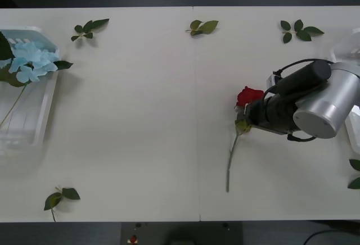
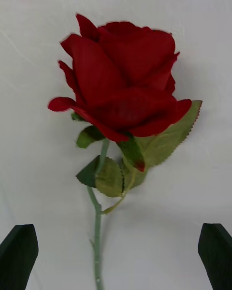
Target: Put the red flowers into the right box and the blue flowers into the left box
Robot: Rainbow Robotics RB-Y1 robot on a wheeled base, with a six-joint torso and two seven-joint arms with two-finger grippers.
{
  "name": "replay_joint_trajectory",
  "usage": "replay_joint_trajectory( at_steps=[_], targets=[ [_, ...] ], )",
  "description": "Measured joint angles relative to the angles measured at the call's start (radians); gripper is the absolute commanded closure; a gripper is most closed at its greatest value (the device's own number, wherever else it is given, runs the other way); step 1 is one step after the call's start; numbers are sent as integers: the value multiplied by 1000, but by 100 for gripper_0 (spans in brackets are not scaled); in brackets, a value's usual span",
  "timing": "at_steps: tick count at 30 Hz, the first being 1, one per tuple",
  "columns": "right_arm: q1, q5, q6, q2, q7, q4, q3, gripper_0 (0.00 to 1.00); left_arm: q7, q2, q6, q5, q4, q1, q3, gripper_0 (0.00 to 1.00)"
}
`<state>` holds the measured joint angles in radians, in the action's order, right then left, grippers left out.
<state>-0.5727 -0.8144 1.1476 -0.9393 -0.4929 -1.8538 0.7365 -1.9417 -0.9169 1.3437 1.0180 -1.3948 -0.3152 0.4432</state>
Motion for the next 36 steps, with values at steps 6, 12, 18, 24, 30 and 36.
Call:
replay_joint_trajectory(
  at_steps=[6, 12, 18, 24, 30, 36],
  targets=[
    [0, 49, -3, 37, 0, 21, 34, 3, -1, 0, -77, -97, 73, -29, -89, 100],
    [0, 97, -22, 87, 0, 55, 35, 3, -1, 0, -103, -188, 99, -44, -206, 100],
    [0, 105, -47, 112, 0, 92, 39, 3, -1, 0, -103, -226, 104, -44, -233, 87],
    [0, 146, -60, 113, 0, 113, 80, 3, -1, 0, -103, -238, 107, -44, -233, 0],
    [0, 148, -77, 122, 0, 147, 95, 3, -1, 0, -103, -234, 107, -44, -232, 0],
    [0, 171, -77, 161, 0, 182, 93, 3, -2, 0, -62, -204, 95, -44, -206, 0]
  ],
)
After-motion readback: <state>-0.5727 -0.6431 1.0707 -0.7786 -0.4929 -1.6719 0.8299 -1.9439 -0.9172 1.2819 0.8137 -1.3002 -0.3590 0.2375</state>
